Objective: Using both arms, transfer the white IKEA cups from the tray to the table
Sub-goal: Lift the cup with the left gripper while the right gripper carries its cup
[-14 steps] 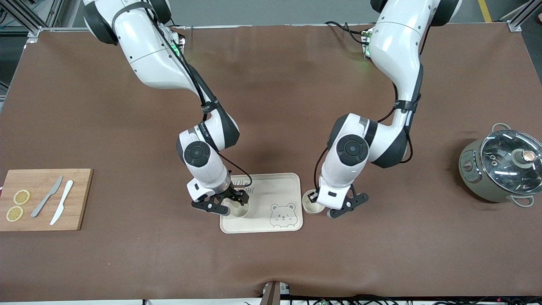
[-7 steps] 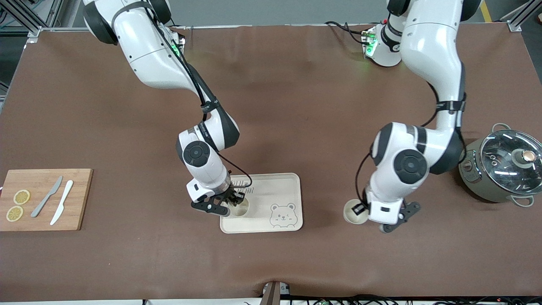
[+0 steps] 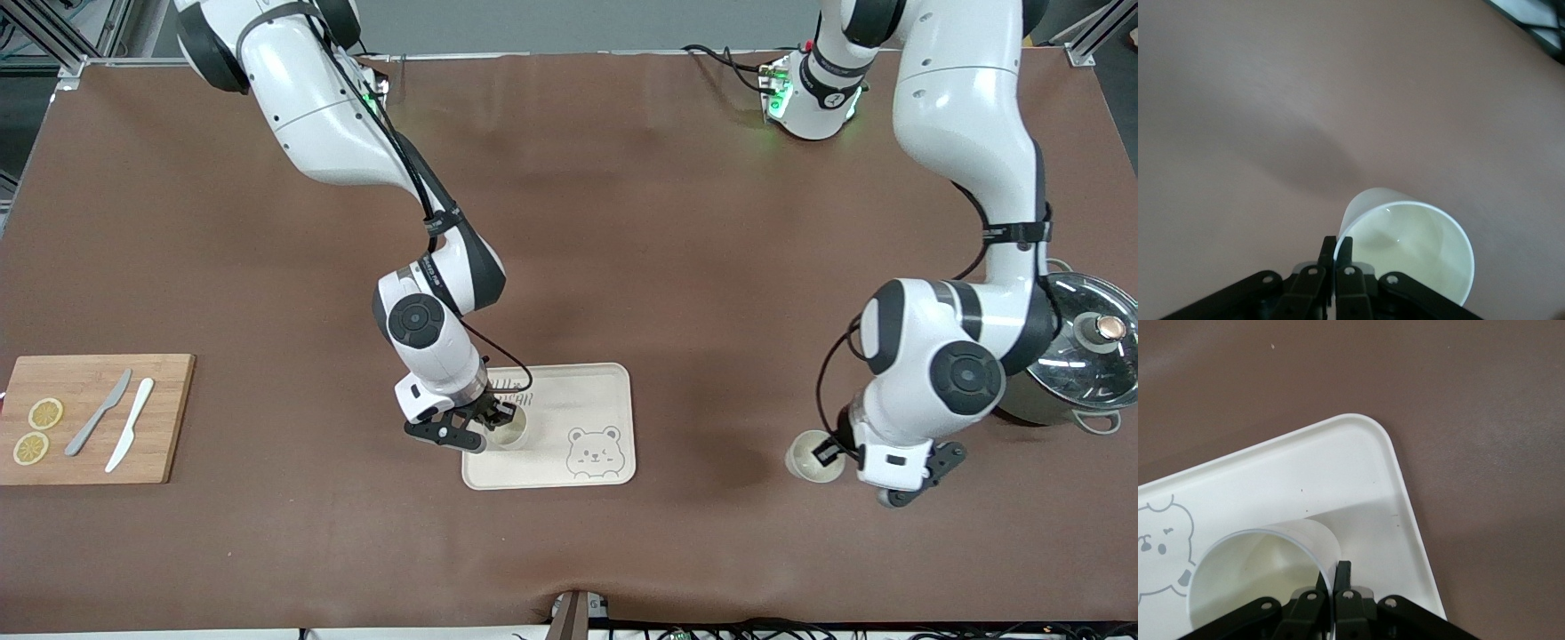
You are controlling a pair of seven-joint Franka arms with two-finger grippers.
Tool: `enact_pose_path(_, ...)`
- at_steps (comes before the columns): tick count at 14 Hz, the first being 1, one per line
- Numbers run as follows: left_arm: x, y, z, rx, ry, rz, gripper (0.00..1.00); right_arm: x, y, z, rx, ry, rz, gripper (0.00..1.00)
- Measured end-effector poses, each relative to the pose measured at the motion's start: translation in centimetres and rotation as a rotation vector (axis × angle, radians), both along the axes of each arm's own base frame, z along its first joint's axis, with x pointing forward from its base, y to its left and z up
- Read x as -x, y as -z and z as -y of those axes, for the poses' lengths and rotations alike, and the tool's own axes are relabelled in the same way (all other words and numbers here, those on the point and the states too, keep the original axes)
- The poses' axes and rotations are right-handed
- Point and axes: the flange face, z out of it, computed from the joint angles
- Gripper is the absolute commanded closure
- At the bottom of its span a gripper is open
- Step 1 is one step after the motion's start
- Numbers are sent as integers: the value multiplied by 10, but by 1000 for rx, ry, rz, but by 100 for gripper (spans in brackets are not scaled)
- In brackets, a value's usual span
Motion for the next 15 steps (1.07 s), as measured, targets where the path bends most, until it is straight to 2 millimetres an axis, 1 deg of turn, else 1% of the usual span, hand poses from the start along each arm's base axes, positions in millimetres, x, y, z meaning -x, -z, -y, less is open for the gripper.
enact_pose_path(2,-3,13,-30,-5,-27,-19,100,-6,-10,5,9,10,-13,100)
enact_pose_path(3,-3,22,-41,-8,-38,-32,100,-10,-18,10,22,19,-40,100)
enact_pose_path(4,-4,32,-51,-11,-42,-43,100,-16,-32,18,39,29,-76,100)
enact_pose_path(5,-5,41,-60,-14,-36,-50,100,-22,-51,26,55,33,-112,100)
enact_pose_path(6,-6,49,-70,-17,-25,-53,100,-29,-77,39,73,23,-146,100)
enact_pose_path(7,-7,55,-77,-18,-15,-52,100,-35,-103,56,85,2,-170,100)
enact_pose_path(8,-8,59,-83,-20,-4,-50,100,-41,-127,79,88,-25,-188,100)
enact_pose_path(9,-8,62,-88,-19,7,-51,100,-47,-148,108,78,-61,-201,100)
enact_pose_path(11,-8,64,-97,-3,21,-50,100,-58,-185,181,40,-129,-213,100)
enact_pose_path(12,-9,63,-100,6,27,-50,100,-62,-199,221,29,-164,-215,100)
enact_pose_path(13,-9,64,-101,10,30,-50,100,-64,-208,260,23,-199,-222,100)
enact_pose_path(14,-8,65,-101,12,31,-51,100,-64,-211,295,19,-231,-229,100)
enact_pose_path(15,-8,67,-100,13,32,-54,100,-65,-211,326,16,-259,-231,100)
